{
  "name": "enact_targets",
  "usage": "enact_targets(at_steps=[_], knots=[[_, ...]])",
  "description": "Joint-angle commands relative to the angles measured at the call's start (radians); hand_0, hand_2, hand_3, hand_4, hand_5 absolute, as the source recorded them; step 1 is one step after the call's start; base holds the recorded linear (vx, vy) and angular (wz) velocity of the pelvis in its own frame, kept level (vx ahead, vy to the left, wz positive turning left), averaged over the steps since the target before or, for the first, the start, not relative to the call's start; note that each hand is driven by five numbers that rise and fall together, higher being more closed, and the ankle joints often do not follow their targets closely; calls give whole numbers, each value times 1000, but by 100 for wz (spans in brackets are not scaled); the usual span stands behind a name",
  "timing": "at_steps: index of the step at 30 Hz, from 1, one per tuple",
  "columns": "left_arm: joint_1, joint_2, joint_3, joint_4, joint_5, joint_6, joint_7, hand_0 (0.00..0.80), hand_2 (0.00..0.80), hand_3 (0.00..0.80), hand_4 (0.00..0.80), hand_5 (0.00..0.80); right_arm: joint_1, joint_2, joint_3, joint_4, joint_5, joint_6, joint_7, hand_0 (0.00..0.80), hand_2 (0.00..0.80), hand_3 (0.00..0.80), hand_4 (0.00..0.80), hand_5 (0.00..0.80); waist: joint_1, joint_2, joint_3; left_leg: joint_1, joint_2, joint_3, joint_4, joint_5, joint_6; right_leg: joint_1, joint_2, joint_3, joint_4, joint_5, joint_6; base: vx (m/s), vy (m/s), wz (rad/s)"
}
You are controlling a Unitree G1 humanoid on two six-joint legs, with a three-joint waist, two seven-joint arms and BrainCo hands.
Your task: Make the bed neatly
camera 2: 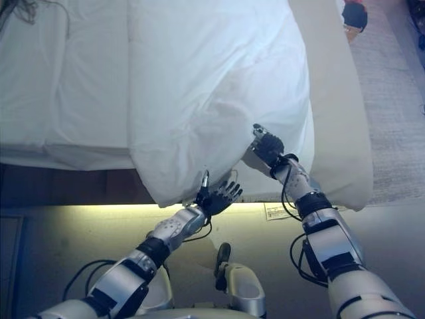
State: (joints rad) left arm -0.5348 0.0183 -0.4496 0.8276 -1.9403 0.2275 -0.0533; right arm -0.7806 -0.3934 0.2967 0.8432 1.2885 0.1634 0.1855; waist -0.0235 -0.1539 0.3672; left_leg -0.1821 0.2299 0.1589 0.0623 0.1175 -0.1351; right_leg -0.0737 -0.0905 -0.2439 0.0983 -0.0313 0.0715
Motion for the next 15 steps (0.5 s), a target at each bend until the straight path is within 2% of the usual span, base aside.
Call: enact_targets(at_steps=[1, 9, 15], knots=[[-76, -110, 5, -40, -32, -16, -120, 0, 0, 0, 0, 0, -51, -12, 28, -145, 58, -31, 55, 800, 800, 800, 800, 800, -18, -12, -52, 11, 76, 11, 40, -46, -46, -32, -72, 55, 2, 60, 69, 27, -15, -8], [-126, -103, 109, -39, -32, -116, -240, 0, 0, 0, 0, 0, -27, -24, 40, -186, 44, -2, 49, 800, 800, 800, 800, 800, -45, -24, -70, 41, 92, 32, 40, -50, -55, -16, -61, 71, 1, 51, 67, 40, -11, -10], [-124, -106, 130, -52, -32, -177, -266, 0, 0, 0, 0, 0, 4, -25, 30, -187, 49, -4, 48, 800, 800, 800, 800, 800, -42, -27, -78, 48, 97, 30, 38, -52, -60, -7, -60, 63, 2, 45, 68, 20, -9, -2]])
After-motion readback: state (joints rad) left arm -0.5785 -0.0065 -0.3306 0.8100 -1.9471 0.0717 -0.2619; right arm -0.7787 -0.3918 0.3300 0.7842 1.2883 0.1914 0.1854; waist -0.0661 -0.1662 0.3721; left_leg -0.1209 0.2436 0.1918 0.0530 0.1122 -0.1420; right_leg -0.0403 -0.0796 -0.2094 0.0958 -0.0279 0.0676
